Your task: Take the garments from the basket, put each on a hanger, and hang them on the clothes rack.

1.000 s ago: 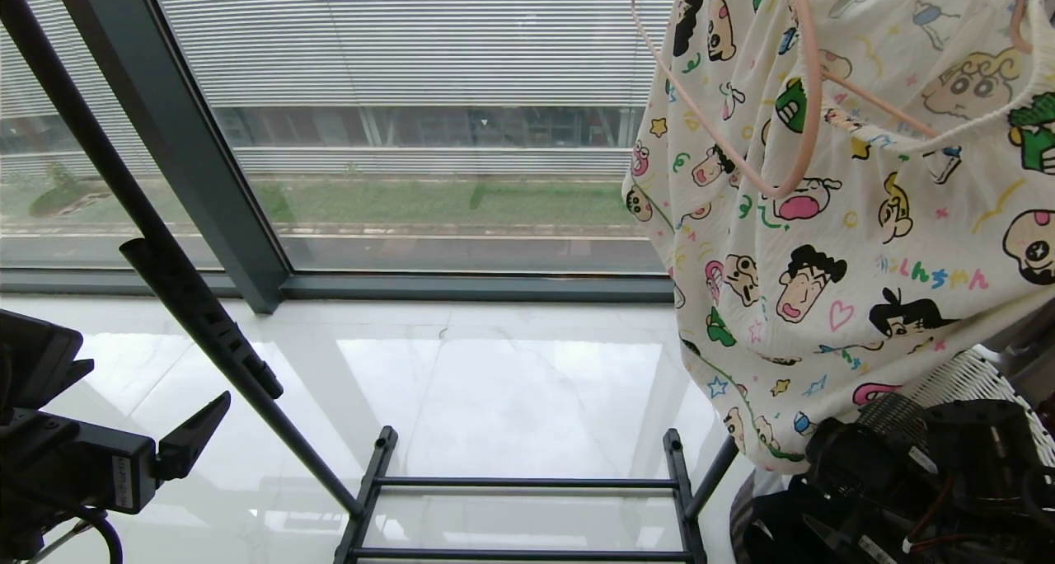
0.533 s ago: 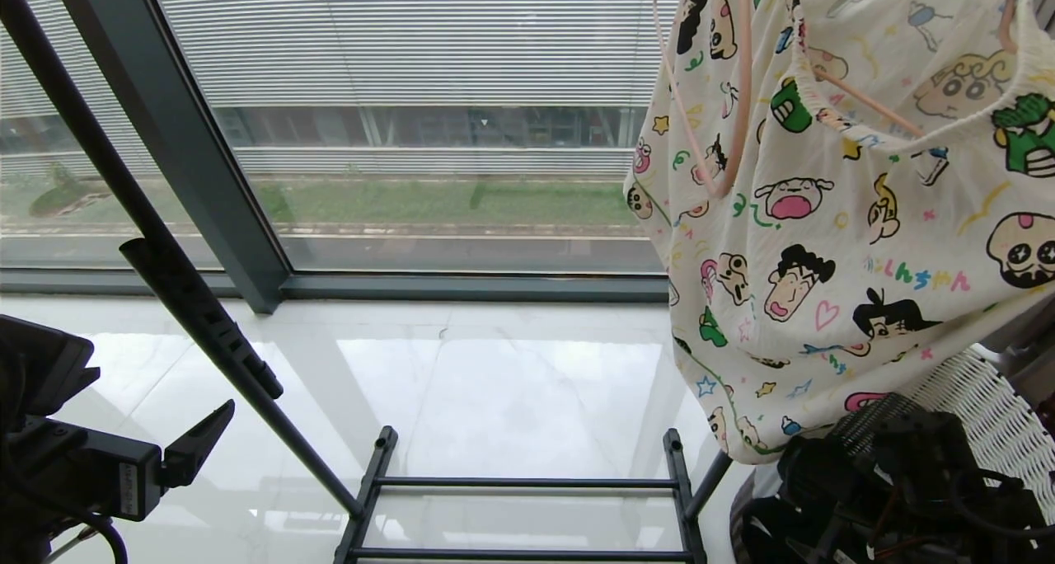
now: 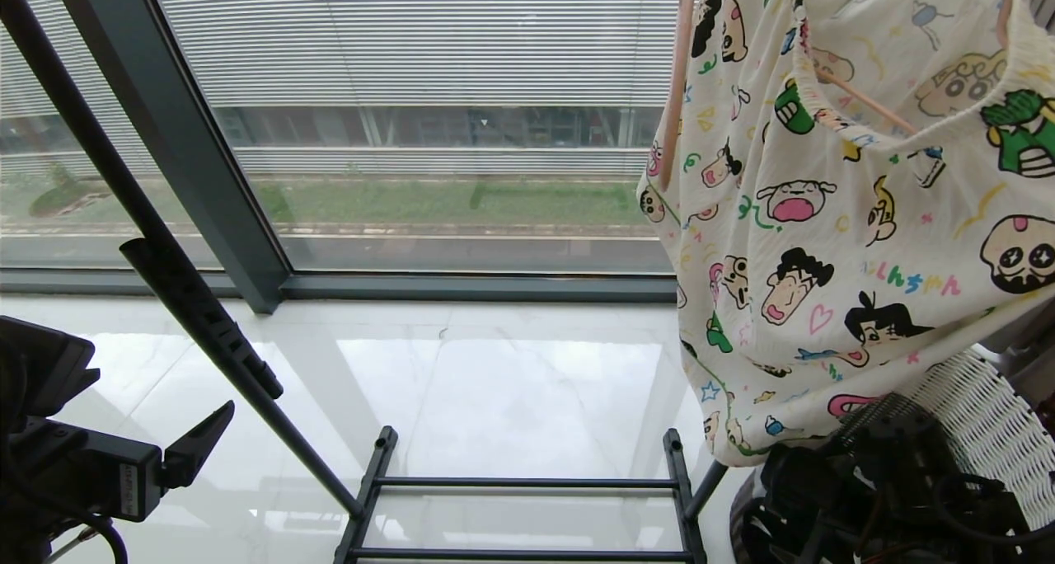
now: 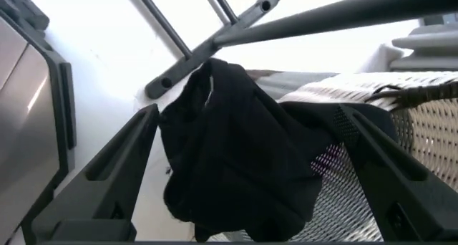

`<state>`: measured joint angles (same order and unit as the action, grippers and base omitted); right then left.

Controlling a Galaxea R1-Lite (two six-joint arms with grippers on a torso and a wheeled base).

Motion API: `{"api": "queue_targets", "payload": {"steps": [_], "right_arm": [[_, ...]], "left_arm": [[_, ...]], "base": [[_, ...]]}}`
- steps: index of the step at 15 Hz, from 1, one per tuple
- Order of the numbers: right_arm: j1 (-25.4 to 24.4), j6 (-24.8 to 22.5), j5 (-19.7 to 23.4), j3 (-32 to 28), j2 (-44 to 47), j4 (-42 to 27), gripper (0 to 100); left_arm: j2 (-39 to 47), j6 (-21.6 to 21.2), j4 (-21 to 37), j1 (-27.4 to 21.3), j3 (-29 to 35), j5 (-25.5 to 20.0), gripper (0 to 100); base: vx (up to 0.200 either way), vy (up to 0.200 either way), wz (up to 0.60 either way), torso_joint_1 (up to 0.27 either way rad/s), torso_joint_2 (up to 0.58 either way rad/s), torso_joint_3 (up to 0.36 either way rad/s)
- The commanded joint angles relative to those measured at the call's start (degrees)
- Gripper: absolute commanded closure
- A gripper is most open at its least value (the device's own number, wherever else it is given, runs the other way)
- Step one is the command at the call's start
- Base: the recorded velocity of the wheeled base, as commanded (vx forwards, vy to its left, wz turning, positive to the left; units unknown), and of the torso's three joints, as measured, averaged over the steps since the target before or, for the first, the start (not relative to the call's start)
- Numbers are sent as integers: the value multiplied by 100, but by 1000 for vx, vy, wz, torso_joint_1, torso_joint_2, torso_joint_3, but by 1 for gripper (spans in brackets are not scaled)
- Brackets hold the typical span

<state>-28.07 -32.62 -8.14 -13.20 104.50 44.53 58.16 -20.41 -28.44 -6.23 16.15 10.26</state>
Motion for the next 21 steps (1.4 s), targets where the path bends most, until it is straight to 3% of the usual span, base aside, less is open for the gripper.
{"api": "queue_targets", "payload": {"steps": [1, 6, 13, 14, 21], "right_arm": [[4, 10, -144, 99, 132, 3, 0], [294, 72, -539, 99, 457, 548, 0], [347, 81, -566, 99, 457, 732, 0], [347, 81, -566, 90, 457, 732, 100], [267, 19, -583, 160, -52, 732, 100]], "left_arm": [[-7, 2, -4, -1, 2, 2, 0], [-42, 10, -4, 8, 20, 11, 0], [-51, 10, -4, 16, 55, 19, 0], [-42, 10, -4, 16, 72, 19, 0], [-279, -42, -4, -1, -24, 11, 0]], "base": [[0, 0, 0, 0, 0, 0], [0, 0, 0, 0, 0, 0], [0, 0, 0, 0, 0, 0], [0, 0, 0, 0, 0, 0], [0, 0, 0, 0, 0, 0]]}}
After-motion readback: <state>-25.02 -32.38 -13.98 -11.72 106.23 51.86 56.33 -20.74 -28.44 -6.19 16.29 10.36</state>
